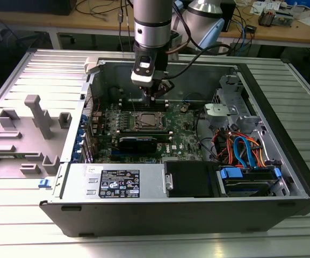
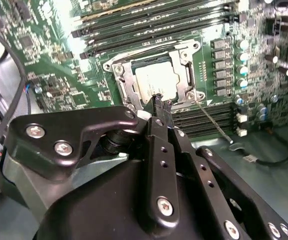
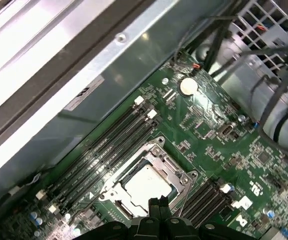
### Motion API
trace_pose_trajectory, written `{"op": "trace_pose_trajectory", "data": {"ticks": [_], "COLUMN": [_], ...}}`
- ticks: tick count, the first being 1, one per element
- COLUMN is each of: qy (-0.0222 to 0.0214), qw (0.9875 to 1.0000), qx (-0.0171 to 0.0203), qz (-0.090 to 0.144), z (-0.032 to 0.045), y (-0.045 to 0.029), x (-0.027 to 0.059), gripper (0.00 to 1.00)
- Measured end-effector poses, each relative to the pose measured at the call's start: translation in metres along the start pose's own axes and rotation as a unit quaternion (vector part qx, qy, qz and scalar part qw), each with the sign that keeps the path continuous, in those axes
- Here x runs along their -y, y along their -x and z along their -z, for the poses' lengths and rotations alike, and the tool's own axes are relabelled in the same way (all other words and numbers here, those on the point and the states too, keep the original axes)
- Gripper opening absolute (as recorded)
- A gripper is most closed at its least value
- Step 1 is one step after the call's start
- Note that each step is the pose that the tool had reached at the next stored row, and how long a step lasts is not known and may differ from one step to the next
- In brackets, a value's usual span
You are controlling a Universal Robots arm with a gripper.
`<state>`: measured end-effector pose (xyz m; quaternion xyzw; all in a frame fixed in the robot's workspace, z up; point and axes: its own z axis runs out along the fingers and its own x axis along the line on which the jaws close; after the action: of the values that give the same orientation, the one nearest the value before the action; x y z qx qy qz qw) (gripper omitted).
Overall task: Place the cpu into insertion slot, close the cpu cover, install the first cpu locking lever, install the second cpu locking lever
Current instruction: 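Install the first cpu locking lever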
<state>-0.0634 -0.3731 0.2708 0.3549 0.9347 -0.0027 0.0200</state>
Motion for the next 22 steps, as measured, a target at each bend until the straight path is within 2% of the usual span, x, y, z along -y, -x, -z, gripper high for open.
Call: {"op": "trace_pose_trajectory", "data": {"ticks": [1,4,7,8,11,12,13,15,16,17,22], "qy": [0.0006,0.0017,0.0031,0.0036,0.0053,0.0057,0.0061,0.0074,0.0078,0.008,0.008], "qw": [0.9999,0.9991,0.997,0.9959,0.9908,0.9897,0.9878,0.9821,0.9802,0.9792,0.979], "qx": [-0.0001,-0.0004,-0.0007,-0.0008,-0.0013,-0.0013,-0.0015,-0.0018,-0.0018,-0.0019,-0.0019], "qz": [0.016,0.043,0.077,0.091,0.135,0.143,0.156,0.188,0.198,0.203,0.204], "z": [0.0,0.0,0.0,0.0,0.0,0.0,0.0,0.0,0.0,0.0,0.0], "y": [0.0,0.0,0.0,0.0,0.0,0.0,0.0,0.0,0.0,0.0,-0.0001], "x": [0.0,0.0,0.0,0.0,0.0,0.0,0.0,0.0,0.0,0.0,0.0001], "gripper": [0.11,0.11,0.11,0.11,0.11,0.11,0.11,0.11,0.11,0.11,0.11]}}
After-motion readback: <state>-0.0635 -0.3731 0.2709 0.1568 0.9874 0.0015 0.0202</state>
